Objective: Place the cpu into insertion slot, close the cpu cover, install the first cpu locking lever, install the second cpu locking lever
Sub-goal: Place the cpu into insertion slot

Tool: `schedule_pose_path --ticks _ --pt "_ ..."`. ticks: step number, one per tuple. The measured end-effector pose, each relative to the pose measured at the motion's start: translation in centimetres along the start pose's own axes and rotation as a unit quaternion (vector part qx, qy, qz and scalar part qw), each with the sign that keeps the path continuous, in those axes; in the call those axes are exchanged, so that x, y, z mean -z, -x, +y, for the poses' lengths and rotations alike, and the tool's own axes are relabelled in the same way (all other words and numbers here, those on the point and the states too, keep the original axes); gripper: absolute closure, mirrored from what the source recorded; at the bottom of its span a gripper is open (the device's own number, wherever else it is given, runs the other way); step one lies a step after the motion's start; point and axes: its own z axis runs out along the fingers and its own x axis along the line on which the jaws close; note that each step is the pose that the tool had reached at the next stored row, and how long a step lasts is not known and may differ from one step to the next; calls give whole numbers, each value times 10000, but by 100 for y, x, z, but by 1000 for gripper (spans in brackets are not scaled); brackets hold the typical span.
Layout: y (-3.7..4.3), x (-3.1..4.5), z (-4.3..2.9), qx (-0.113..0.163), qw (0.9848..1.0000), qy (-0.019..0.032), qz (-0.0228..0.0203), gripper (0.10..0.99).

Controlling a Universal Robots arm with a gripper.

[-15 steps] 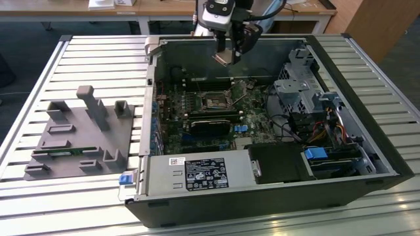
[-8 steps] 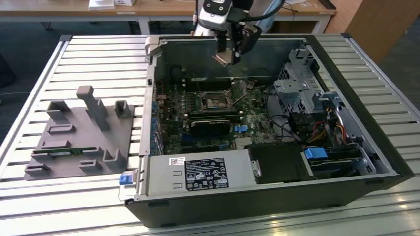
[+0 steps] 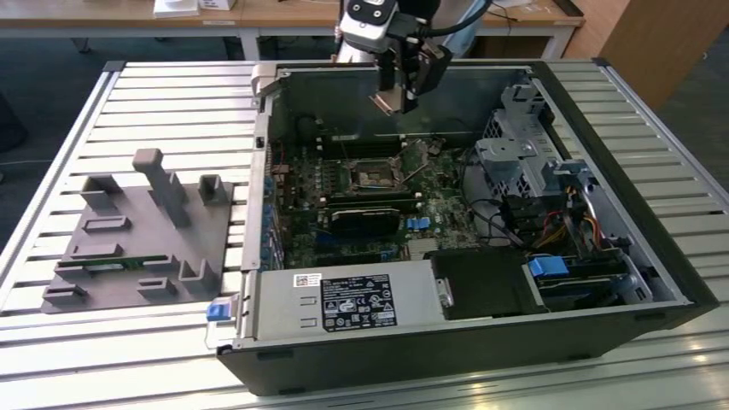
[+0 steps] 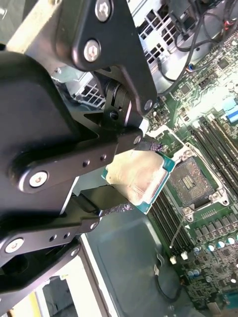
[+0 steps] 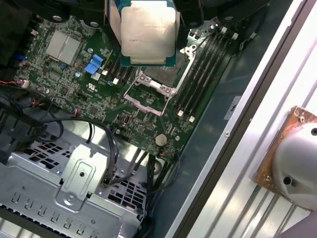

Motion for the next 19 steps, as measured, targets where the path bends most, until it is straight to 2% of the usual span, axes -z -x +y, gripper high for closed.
schedule_pose_path --ticks 9,19 --pt "0 -2 0 -361 9993 6 -32 561" --pt "0 -3 -1 -723 9974 13 -64 561"
